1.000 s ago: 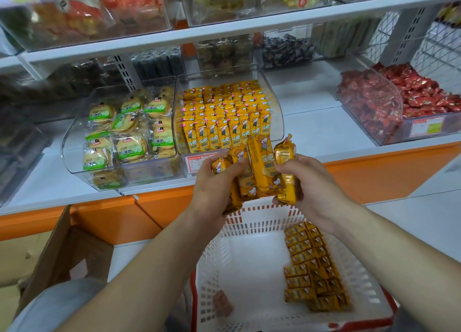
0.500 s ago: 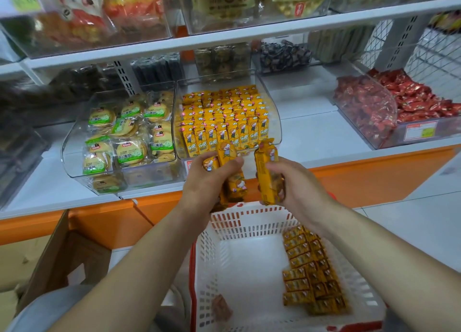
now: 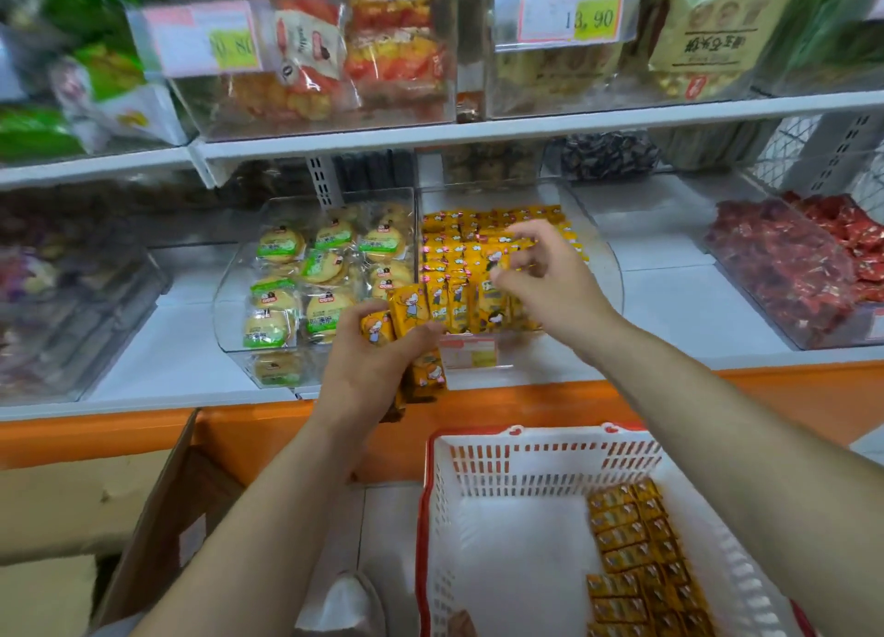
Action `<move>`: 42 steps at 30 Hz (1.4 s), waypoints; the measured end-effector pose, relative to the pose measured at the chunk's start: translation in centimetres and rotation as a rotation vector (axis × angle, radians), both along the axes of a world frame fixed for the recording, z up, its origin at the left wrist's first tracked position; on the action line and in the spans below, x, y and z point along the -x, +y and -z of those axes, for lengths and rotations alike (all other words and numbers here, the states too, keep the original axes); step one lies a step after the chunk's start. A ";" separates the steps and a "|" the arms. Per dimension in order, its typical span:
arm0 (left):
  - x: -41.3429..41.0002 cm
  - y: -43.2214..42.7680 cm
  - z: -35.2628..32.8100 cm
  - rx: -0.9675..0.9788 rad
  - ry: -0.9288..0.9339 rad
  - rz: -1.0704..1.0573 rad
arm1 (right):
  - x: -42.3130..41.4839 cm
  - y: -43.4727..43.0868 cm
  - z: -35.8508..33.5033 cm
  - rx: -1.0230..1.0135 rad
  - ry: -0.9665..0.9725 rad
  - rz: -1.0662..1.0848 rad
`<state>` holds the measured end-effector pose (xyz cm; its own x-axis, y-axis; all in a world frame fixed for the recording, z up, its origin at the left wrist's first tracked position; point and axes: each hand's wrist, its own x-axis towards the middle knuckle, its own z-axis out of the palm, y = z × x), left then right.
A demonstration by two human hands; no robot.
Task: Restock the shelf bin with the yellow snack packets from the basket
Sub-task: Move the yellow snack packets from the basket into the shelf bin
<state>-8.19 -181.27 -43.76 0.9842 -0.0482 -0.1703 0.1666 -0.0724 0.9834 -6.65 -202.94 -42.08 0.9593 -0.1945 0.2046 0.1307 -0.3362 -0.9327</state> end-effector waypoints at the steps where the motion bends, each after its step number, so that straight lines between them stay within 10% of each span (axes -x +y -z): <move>1: -0.2 0.5 -0.1 -0.001 -0.015 -0.012 | -1.5 0.6 0.3 0.055 0.017 -0.002; 20: -0.8 2.4 0.0 0.035 -0.001 -0.006 | -6.2 4.8 3.8 0.602 0.227 0.025; 30: 2.0 -3.4 0.4 0.119 0.147 0.122 | 7.7 1.8 1.0 -0.103 0.178 -0.297; 42: 3.2 -5.7 0.4 0.135 0.160 0.169 | 8.7 -1.3 1.4 -0.374 0.332 -0.272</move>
<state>-11.38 -186.93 -44.16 0.9213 -0.2425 -0.3038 0.3174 0.0179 0.9481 -15.39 -204.26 -43.50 0.9861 0.0676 -0.1516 -0.1538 0.0295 -0.9877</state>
